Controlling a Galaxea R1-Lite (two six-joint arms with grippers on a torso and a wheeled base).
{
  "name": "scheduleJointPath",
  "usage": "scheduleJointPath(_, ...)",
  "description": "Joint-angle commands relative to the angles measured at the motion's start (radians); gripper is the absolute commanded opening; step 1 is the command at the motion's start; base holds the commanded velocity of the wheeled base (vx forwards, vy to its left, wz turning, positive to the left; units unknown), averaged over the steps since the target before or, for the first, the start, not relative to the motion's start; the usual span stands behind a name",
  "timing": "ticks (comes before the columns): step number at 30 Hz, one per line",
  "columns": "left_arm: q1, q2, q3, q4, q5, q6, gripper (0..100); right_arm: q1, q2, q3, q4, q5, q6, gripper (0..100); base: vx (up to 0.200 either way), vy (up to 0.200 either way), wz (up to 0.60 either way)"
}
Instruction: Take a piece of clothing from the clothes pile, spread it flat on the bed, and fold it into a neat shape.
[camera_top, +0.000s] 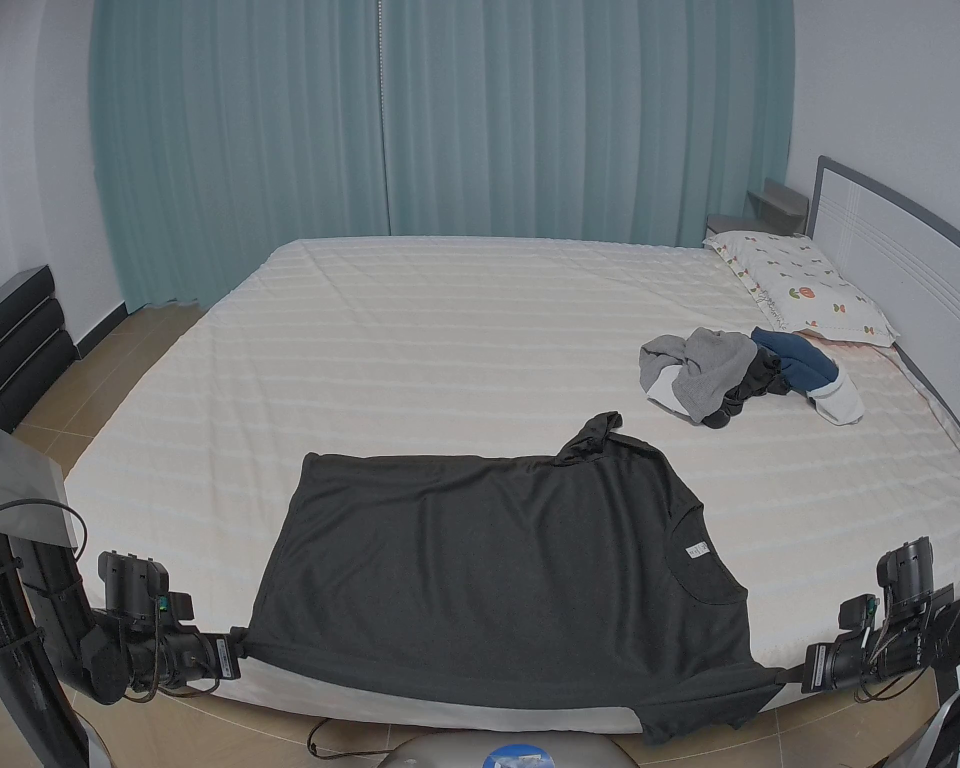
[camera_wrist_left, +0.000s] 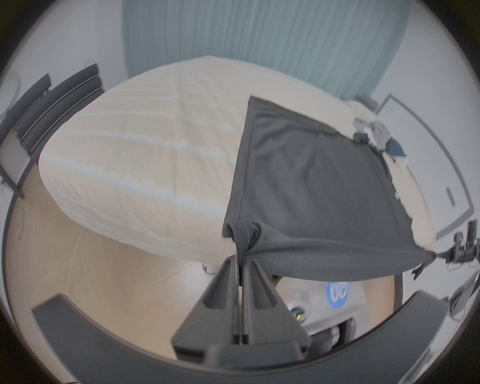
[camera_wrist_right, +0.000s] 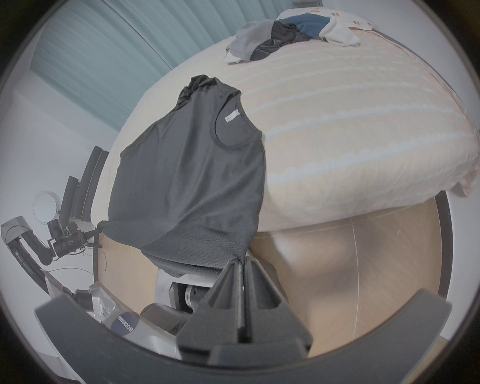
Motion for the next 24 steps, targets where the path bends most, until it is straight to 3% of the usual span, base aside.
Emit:
scheduleJointPath(1, -0.039, 0.006, -0.028, -0.055, 0.001, -0.067, 0, 0.000, 0.012, -0.060, -0.001, 0.001, 0.006, 0, 0.000, 0.000, 0.00)
scheduleJointPath(16, -0.049, -0.002, -0.043, -0.205, 0.004, -0.197, 0, 0.041, -0.026, -0.184, -0.003, -0.008, 0.075, 0, 0.000, 0.000, 0.00)
scheduleJointPath(24, -0.063, 0.002, -0.045, -0.210, 0.002, -0.203, 0, 0.046, -0.034, -0.186, -0.001, -0.008, 0.075, 0, 0.000, 0.000, 0.00)
